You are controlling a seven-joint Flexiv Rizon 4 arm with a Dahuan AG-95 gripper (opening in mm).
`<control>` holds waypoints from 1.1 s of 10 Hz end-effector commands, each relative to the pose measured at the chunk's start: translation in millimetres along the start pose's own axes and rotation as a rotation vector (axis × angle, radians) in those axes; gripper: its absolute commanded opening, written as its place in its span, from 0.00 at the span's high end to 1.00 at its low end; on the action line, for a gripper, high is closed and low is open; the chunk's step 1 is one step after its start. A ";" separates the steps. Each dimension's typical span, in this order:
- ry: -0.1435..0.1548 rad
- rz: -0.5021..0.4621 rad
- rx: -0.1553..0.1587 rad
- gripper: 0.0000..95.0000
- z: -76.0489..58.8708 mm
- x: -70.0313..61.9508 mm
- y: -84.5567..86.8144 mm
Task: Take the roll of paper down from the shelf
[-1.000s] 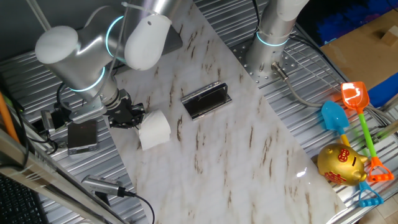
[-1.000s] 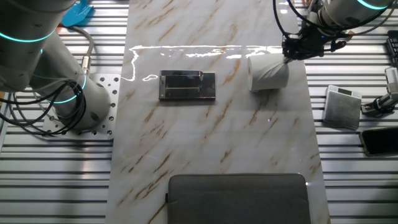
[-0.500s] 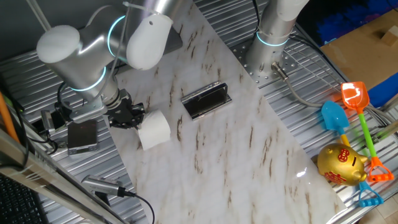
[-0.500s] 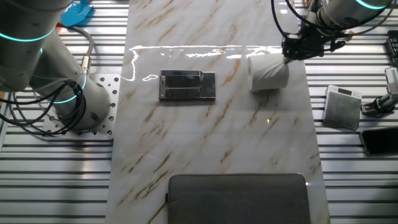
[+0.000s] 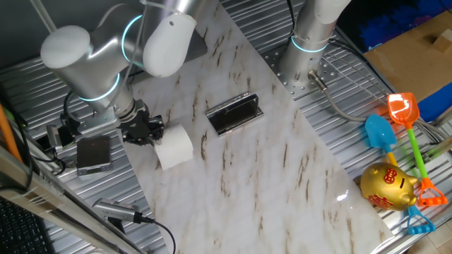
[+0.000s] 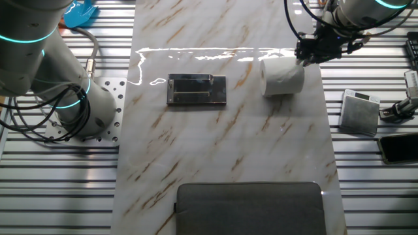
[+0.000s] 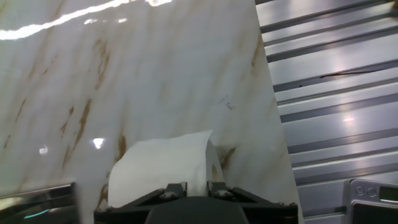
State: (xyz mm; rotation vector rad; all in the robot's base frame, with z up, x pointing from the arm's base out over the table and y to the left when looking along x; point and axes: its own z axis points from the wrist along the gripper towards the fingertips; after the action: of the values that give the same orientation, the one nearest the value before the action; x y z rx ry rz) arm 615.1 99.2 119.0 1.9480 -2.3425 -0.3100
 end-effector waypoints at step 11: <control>-0.102 1.195 0.178 0.00 -64.5 66.5 26.8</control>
State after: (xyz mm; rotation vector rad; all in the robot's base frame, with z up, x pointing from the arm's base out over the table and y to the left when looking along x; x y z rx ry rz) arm 600.0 42.9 171.2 1.0235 -2.9865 -0.0198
